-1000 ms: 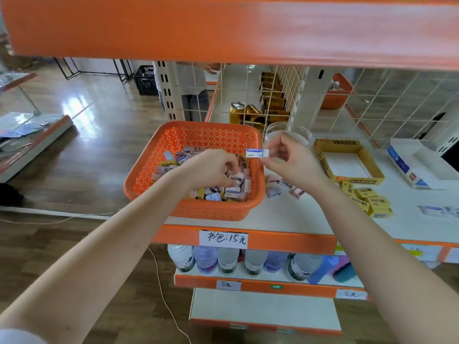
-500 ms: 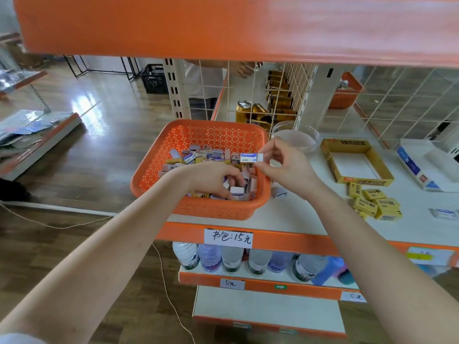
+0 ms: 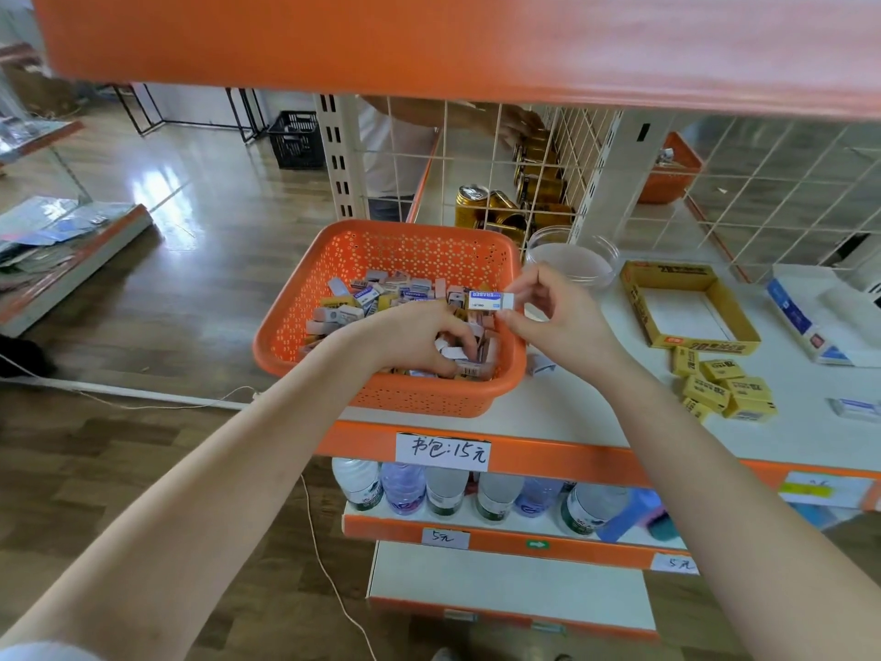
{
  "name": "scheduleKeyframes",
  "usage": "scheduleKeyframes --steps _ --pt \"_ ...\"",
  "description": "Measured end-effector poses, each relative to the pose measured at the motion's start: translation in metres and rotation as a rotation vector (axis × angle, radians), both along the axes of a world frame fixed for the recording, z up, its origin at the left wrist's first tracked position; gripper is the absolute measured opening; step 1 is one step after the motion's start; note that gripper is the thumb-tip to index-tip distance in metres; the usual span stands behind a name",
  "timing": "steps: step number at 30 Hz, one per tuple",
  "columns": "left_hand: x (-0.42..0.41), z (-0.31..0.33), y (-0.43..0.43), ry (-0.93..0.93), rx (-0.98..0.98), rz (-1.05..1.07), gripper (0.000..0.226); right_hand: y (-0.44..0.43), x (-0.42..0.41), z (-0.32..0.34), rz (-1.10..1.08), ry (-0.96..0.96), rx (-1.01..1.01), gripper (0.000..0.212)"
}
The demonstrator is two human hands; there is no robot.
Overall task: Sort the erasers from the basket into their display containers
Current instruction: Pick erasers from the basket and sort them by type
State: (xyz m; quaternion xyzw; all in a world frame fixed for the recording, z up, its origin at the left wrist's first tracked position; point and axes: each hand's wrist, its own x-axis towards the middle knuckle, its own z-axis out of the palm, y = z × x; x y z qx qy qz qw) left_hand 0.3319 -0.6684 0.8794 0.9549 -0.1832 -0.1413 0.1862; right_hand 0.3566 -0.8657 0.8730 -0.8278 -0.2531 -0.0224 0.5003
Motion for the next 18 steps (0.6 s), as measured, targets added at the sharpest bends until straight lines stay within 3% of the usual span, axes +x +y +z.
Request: scheduleKeyframes --steps 3,10,14,18 --pt "-0.001 -0.0016 0.0013 -0.004 -0.014 0.015 0.013 0.0002 -0.0017 0.0 0.004 0.001 0.011 0.018" --pt "0.0001 -0.0008 -0.0052 -0.076 0.163 -0.036 0.035 0.0017 -0.0046 0.0001 -0.019 0.004 0.0 0.018" --pt "0.0009 -0.0026 -0.0068 -0.115 0.194 -0.024 0.027 0.0039 -0.0064 0.0 -0.045 0.005 0.004 0.019" --pt "0.0005 -0.003 -0.0047 -0.14 0.101 0.018 0.025 0.0059 -0.0074 -0.0003 -0.067 0.02 0.043 0.019"
